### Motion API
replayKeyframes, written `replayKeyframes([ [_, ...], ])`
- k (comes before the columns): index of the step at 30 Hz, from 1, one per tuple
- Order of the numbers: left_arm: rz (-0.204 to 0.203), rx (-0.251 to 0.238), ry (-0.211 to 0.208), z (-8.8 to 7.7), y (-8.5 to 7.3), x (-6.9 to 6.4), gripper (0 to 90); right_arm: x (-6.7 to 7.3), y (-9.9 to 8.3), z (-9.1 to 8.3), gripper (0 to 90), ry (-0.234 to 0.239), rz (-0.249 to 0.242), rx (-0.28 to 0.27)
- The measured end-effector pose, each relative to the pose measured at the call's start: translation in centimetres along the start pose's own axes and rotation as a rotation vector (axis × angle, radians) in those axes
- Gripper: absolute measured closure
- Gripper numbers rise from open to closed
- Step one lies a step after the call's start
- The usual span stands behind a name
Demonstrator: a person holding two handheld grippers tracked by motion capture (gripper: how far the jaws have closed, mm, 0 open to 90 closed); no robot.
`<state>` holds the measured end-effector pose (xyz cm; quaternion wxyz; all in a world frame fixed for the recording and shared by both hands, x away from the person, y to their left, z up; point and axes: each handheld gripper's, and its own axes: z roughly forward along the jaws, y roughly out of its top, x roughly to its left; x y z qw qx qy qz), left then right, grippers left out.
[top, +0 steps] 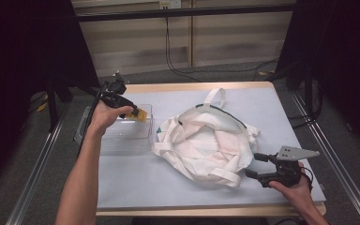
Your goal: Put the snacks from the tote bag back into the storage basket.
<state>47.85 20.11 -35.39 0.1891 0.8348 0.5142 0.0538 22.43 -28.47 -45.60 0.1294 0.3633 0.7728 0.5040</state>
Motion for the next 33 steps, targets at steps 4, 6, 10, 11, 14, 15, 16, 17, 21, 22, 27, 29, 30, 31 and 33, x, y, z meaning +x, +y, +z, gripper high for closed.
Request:
replayKeyframes([
  [4, 0.001, 0.017, 0.002, 0.2, 0.5, -0.5, 27.1, -0.1, 0.0, 0.0, 24.0, 0.005, 0.003, 0.000],
  [6, -0.001, 0.019, -0.005, 0.1, 0.7, -0.6, 27.1, -0.1, 0.0, 0.0, 24.0, 0.006, 0.001, 0.001],
  [10, -0.012, 0.056, -0.004, 0.4, 1.3, -1.0, 27.2, 0.0, 0.0, 0.1, 23.8, 0.004, 0.002, 0.002],
  [11, -0.030, 0.072, -0.007, 0.5, 1.5, -1.1, 27.2, 0.0, 0.0, 0.1, 23.8, 0.003, 0.004, 0.004],
  [14, -0.044, 0.099, -0.003, 0.8, 2.1, -1.3, 27.2, 0.0, 0.0, 0.1, 23.8, 0.004, -0.001, 0.004],
  [15, -0.049, 0.104, -0.001, 0.9, 2.2, -1.3, 27.2, 0.0, 0.0, 0.0, 23.8, 0.003, 0.001, 0.004],
  [16, -0.052, 0.119, -0.001, 1.0, 2.3, -1.3, 27.2, 0.0, -0.1, 0.0, 23.8, 0.002, 0.000, 0.004],
  [17, -0.065, 0.114, 0.001, 1.1, 2.4, -1.3, 27.2, 0.0, -0.1, 0.0, 23.8, 0.003, 0.001, 0.004],
  [21, -0.097, 0.131, 0.006, 1.6, 2.6, -1.2, 27.2, -0.1, -0.1, -0.1, 23.8, 0.003, 0.002, 0.007],
  [22, -0.114, 0.130, 0.001, 1.8, 2.6, -1.2, 27.2, -0.1, -0.1, -0.1, 23.8, 0.003, 0.003, 0.007],
  [27, -0.141, 0.104, 0.011, 2.3, 3.1, -1.5, 27.3, -0.1, -0.1, 0.0, 23.8, 0.006, -0.002, 0.010],
  [29, -0.156, 0.089, 0.008, 2.1, 3.2, -1.3, 27.4, -0.1, -0.1, 0.0, 23.9, 0.004, -0.004, 0.009],
  [30, -0.154, 0.087, 0.011, 2.2, 3.3, -1.4, 27.4, -0.1, -0.1, 0.0, 23.9, 0.005, -0.003, 0.004],
  [31, -0.167, 0.087, 0.007, 2.4, 3.3, -1.3, 27.4, -0.1, -0.1, -0.1, 23.9, 0.006, 0.000, 0.006],
  [33, -0.185, 0.082, 0.013, 2.6, 3.3, -1.3, 27.5, -0.1, -0.2, 0.0, 24.0, 0.007, -0.001, 0.011],
])
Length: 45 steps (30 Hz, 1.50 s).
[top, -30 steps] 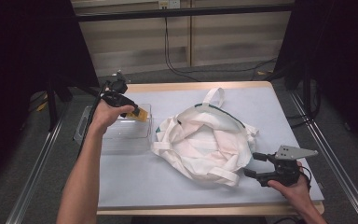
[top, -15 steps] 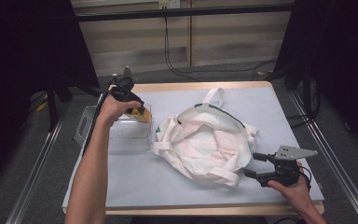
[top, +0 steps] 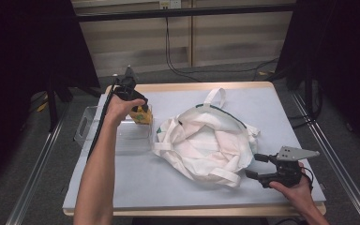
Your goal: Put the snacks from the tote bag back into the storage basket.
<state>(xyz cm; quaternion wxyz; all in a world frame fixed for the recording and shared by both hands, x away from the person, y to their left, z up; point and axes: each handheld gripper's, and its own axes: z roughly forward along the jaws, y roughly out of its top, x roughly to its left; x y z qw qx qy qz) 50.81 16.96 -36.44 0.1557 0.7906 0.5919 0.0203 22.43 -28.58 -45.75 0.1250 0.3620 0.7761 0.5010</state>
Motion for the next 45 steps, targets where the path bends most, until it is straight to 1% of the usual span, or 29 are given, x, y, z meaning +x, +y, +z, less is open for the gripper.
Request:
replayKeyframes([
  [1, -0.014, -0.012, 0.007, 0.1, 0.0, -0.1, 27.6, 0.0, 0.0, 0.0, 24.0, -0.001, -0.002, 0.002],
  [3, -0.021, -0.014, 0.015, 0.4, 0.1, -0.4, 27.6, 0.0, 0.0, 0.0, 24.3, 0.001, -0.006, 0.000],
  [5, -0.024, -0.033, 0.024, 0.5, 0.0, -0.5, 27.6, 0.1, 0.0, 0.0, 25.1, -0.005, -0.005, -0.006],
  [6, -0.030, -0.053, 0.024, 0.6, 0.0, -0.5, 27.6, 0.1, 0.1, -0.1, 25.3, -0.005, -0.008, -0.012],
  [8, -0.035, -0.074, 0.021, 0.8, -0.2, -0.3, 27.7, 0.0, 0.0, -0.2, 25.2, -0.006, -0.007, -0.014],
  [9, -0.041, -0.090, 0.010, 0.8, -0.3, -0.2, 27.7, 0.0, 0.0, -0.2, 25.2, -0.006, -0.007, -0.012],
  [10, -0.047, -0.103, 0.010, 0.9, -0.4, -0.1, 27.8, 0.0, 0.0, -0.2, 25.2, -0.004, -0.004, -0.010],
  [13, -0.057, -0.104, 0.005, 0.9, -0.3, 0.0, 27.8, 0.0, 0.0, -0.1, 25.2, -0.001, -0.005, -0.010],
  [14, -0.069, -0.109, 0.001, 0.9, -0.3, 0.0, 27.8, 0.1, 0.0, -0.1, 25.2, -0.001, -0.007, -0.010],
  [16, -0.091, -0.121, 0.014, 1.0, -0.3, -0.2, 27.8, 0.1, 0.1, -0.1, 25.2, -0.001, -0.008, -0.009],
  [17, -0.088, -0.121, 0.024, 1.1, -0.3, -0.4, 27.9, 0.1, 0.1, -0.1, 25.2, -0.001, -0.009, -0.009],
  [18, -0.097, -0.124, 0.031, 1.1, -0.3, -0.6, 27.9, 0.1, 0.1, -0.1, 25.2, -0.001, -0.009, -0.009],
  [19, -0.095, -0.123, 0.039, 1.2, -0.3, -0.7, 27.9, 0.1, 0.1, -0.1, 25.2, -0.003, -0.007, -0.008],
  [20, -0.103, -0.132, 0.043, 1.2, -0.3, -0.8, 27.8, 0.2, 0.1, -0.1, 25.2, -0.002, -0.010, -0.008],
  [22, -0.115, -0.152, 0.034, 1.4, -0.4, -0.8, 27.7, 0.2, 0.1, -0.1, 25.2, -0.002, -0.010, -0.007],
  [24, -0.104, -0.155, 0.028, 1.4, -0.5, -0.7, 27.5, 0.2, 0.1, -0.1, 25.2, -0.001, -0.008, -0.010],
  [26, -0.104, -0.159, 0.021, 1.5, -0.6, -0.6, 27.5, 0.1, 0.1, -0.2, 25.5, 0.003, -0.011, -0.008],
  [30, -0.091, -0.185, 0.019, 1.7, -0.7, -0.5, 27.7, 0.0, 0.0, -0.1, 25.5, 0.006, -0.008, -0.010],
  [31, -0.094, -0.187, 0.016, 1.6, -0.8, -0.5, 27.7, 0.0, 0.0, -0.1, 25.5, 0.007, -0.005, -0.010],
  [32, -0.107, -0.196, 0.015, 1.7, -0.8, -0.4, 27.8, 0.0, 0.0, -0.1, 25.5, 0.006, -0.005, -0.010],
  [33, -0.108, -0.202, 0.019, 1.7, -0.8, -0.4, 27.9, 0.0, 0.1, -0.1, 25.5, 0.006, -0.007, -0.010],
  [35, -0.123, -0.215, 0.030, 1.9, -0.8, -0.8, 27.9, 0.1, 0.1, -0.1, 25.5, 0.006, -0.010, -0.008],
  [36, -0.131, -0.218, 0.029, 1.9, -0.8, -0.8, 27.9, 0.1, 0.1, -0.2, 25.5, 0.006, -0.009, -0.009],
  [37, -0.124, -0.220, 0.031, 1.9, -0.9, -0.7, 27.8, 0.1, 0.1, -0.2, 25.5, 0.005, -0.009, -0.008],
  [40, -0.119, -0.221, 0.022, 1.8, -1.0, -0.5, 27.7, 0.1, 0.1, -0.2, 25.5, 0.003, -0.008, -0.009],
  [42, -0.111, -0.237, 0.018, 1.9, -1.2, -0.5, 27.5, 0.1, 0.1, -0.2, 25.5, 0.005, -0.007, -0.008],
  [43, -0.097, -0.233, 0.017, 1.8, -1.2, -0.5, 27.2, 0.1, 0.1, -0.2, 25.5, 0.005, -0.008, -0.009],
  [45, -0.088, -0.229, 0.010, 1.7, -1.3, -0.3, 26.8, 0.1, 0.1, -0.2, 25.4, 0.003, -0.006, -0.009],
])
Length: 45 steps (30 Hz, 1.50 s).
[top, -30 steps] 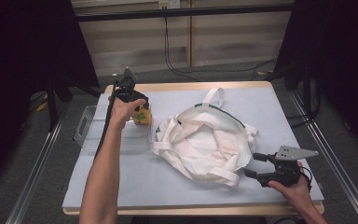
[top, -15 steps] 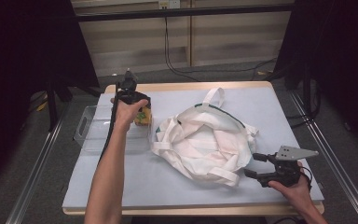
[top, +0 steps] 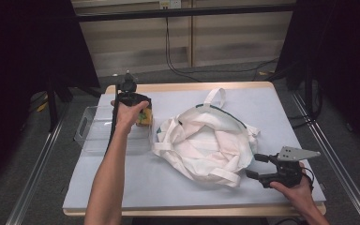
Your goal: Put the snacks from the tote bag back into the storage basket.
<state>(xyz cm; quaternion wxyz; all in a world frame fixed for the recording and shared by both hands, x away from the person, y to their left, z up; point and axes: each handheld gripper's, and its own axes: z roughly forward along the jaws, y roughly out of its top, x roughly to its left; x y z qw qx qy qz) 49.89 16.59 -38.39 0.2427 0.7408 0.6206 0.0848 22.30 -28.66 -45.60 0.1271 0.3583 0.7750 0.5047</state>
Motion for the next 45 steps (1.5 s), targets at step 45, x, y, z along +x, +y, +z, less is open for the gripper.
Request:
replayKeyframes([
  [45, 0.375, -0.422, -0.192, -9.4, -8.2, 1.6, 2.7, -0.1, 0.2, 0.0, 18.5, -0.036, 0.021, -0.027],
])
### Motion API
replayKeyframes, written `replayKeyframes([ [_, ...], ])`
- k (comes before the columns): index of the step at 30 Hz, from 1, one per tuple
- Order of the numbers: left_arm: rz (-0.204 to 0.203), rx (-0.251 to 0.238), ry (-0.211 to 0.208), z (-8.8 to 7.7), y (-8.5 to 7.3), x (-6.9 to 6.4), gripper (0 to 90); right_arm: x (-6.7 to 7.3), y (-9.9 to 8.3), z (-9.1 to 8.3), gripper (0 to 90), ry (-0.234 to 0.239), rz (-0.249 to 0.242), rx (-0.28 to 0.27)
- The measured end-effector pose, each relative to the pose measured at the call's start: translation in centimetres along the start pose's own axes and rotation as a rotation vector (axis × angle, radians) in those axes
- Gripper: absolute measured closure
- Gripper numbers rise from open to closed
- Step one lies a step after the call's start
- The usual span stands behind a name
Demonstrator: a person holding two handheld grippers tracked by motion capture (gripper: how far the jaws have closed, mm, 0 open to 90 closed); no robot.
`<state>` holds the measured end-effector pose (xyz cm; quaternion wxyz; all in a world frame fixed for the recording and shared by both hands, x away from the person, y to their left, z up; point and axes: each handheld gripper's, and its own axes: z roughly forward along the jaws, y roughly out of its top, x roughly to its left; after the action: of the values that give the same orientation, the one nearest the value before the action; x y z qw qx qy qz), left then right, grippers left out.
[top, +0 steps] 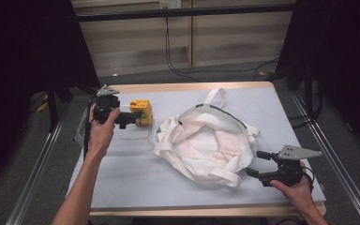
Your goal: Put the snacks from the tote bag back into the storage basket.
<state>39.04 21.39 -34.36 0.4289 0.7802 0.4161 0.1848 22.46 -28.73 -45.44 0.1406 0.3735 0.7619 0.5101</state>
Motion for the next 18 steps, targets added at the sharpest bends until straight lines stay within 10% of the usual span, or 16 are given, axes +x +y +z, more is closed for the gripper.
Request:
replayKeyframes([
  [18, 0.064, -0.035, -0.088, -3.4, -5.4, -3.5, 2.2, 0.1, 0.0, 0.1, 20.2, 0.006, -0.016, 0.009],
])
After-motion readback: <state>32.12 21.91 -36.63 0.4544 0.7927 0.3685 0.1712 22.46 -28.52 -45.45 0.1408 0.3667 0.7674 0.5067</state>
